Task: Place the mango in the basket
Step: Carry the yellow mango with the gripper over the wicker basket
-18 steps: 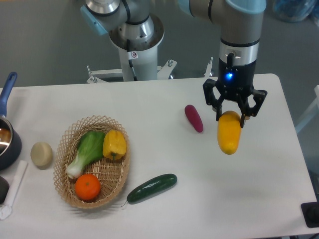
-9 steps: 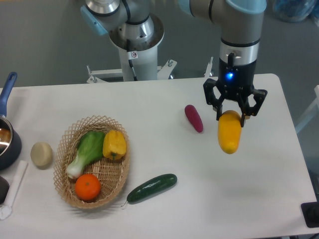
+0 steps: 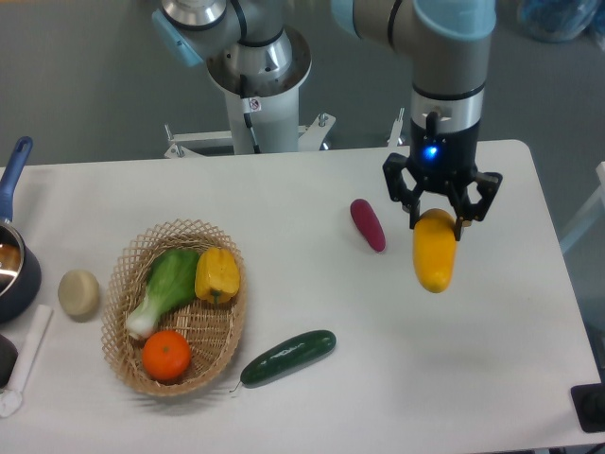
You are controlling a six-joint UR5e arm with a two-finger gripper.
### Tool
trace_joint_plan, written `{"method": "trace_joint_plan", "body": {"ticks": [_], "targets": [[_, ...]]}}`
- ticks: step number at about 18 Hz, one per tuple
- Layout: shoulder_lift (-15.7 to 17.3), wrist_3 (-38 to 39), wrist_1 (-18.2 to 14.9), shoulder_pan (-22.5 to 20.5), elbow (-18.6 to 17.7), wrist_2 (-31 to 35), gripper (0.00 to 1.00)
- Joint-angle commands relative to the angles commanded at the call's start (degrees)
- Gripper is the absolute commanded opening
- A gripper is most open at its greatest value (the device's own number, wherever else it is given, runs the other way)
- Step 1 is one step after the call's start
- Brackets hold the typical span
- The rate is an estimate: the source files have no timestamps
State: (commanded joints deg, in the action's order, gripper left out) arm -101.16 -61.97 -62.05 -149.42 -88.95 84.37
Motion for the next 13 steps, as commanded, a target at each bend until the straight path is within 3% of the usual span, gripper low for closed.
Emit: {"method": "trace_joint_plan", "body": {"ticks": [8, 10, 13], "targets": [[-2.5, 0.6, -0.4, 7.8, -1.9, 0.1, 0.27], [-2.6, 0.6, -2.2, 9.5, -2.5, 0.1, 0.27], [-2.9, 0.6, -7.5, 12.4, -2.3, 3.0, 0.27]]}}
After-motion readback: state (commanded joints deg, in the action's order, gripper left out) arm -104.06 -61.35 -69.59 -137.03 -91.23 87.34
